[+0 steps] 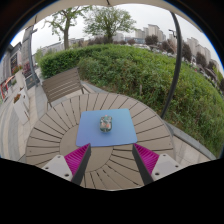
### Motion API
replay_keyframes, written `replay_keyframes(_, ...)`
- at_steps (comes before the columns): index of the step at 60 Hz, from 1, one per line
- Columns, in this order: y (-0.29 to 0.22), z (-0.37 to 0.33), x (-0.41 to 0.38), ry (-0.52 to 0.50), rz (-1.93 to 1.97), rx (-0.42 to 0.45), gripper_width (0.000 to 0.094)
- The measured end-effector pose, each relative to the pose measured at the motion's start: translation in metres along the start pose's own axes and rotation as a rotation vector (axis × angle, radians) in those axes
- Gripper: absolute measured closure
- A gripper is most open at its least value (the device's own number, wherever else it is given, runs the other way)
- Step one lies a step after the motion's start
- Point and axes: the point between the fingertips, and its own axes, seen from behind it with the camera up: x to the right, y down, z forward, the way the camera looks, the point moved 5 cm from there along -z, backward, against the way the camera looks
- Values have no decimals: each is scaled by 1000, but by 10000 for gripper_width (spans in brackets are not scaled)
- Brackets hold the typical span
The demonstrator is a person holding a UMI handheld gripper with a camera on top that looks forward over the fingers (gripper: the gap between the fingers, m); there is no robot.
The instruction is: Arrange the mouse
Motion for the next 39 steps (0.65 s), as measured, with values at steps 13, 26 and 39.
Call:
replay_keyframes(13,67,-141,12,6,-90,-59,84)
replay_keyframes(26,89,-183,24,42,-91,-39,84)
replay_keyframes(39,79,-190,35,60,-89,13,80)
